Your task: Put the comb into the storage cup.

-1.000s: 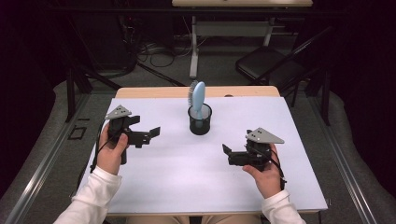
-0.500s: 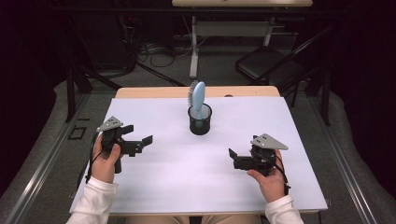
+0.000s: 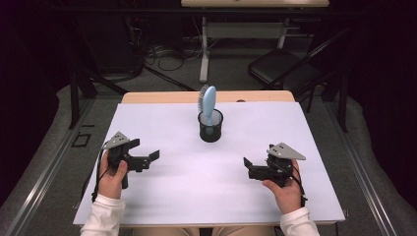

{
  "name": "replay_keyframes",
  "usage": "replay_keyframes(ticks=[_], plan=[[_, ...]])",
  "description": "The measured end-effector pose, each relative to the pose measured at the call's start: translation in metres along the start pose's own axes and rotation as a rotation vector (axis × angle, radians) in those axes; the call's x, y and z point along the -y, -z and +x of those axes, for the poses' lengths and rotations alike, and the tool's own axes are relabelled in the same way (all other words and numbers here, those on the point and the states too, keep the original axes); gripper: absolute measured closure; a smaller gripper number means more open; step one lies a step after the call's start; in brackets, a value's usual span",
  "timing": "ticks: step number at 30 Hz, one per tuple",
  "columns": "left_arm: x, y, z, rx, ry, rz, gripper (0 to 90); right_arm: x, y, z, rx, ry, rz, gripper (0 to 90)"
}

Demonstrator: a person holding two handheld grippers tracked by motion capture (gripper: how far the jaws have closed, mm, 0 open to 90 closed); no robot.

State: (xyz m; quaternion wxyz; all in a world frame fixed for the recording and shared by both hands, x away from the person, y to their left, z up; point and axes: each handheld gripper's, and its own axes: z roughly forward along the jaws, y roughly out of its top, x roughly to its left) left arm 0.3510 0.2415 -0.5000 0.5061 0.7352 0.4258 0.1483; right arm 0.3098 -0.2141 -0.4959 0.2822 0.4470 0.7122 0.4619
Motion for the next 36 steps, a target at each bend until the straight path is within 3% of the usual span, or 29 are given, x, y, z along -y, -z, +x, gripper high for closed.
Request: replay_keyframes(ticks=[27, 36], plan=[[0.019, 0.005, 0.005, 0.008, 0.006, -0.051, 0.4, 0.011, -0.002, -0.003, 0.011, 0.001, -0.010, 0.0], [0.023, 0.005, 0.007, 0.000, 0.007, -0.045, 0.4, 0.014, -0.004, -0.003, 0.013, -0.001, -0.008, 0.0]])
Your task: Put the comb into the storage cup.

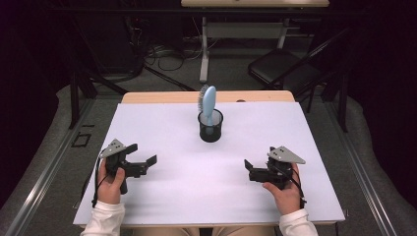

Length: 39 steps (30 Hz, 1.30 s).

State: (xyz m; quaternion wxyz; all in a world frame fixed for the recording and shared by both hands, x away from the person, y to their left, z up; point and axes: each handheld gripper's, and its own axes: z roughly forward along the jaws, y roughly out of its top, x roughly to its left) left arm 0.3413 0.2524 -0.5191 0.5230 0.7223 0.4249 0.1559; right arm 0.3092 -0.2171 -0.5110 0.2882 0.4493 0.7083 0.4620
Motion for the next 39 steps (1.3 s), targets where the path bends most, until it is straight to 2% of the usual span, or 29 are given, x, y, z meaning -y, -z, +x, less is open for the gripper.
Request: replay_keyframes(ticks=[39], plan=[[0.0038, 0.0011, 0.0057, -0.020, 0.025, -0.005, 0.4, 0.0071, -0.0059, -0.0052, 0.017, -0.026, 0.027, 0.0]])
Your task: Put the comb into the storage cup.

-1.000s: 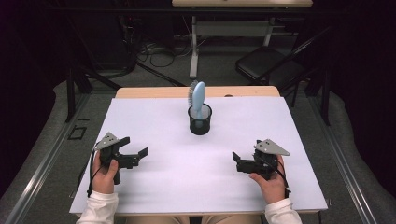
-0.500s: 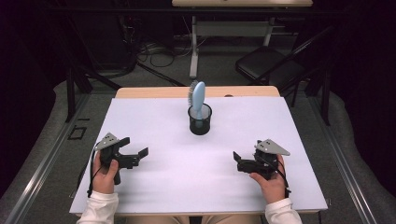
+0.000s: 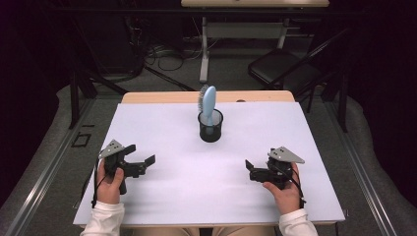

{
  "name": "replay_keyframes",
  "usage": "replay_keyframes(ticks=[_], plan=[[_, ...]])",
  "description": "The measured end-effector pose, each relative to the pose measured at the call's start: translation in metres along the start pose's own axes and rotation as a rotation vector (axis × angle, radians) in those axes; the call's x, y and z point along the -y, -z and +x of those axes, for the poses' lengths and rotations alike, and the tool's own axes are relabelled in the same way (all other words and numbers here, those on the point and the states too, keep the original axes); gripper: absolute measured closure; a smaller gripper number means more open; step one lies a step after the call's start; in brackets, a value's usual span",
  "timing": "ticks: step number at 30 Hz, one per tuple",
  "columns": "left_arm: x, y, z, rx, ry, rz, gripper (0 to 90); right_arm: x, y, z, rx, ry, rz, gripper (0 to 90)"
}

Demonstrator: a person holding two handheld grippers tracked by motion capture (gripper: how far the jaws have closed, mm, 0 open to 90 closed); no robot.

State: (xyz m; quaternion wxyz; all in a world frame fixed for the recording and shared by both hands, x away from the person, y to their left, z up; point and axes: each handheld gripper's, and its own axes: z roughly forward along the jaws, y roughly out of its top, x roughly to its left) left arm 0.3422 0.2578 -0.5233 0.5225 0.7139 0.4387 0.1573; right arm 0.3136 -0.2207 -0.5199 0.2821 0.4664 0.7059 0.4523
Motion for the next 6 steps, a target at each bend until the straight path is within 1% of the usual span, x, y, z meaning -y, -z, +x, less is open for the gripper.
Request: replay_keyframes(ticks=[6], plan=[[0.0013, 0.0006, 0.0025, -0.009, 0.008, 0.000, 0.4, 0.0005, -0.0004, -0.0031, 0.004, -0.008, 0.001, 0.0]])
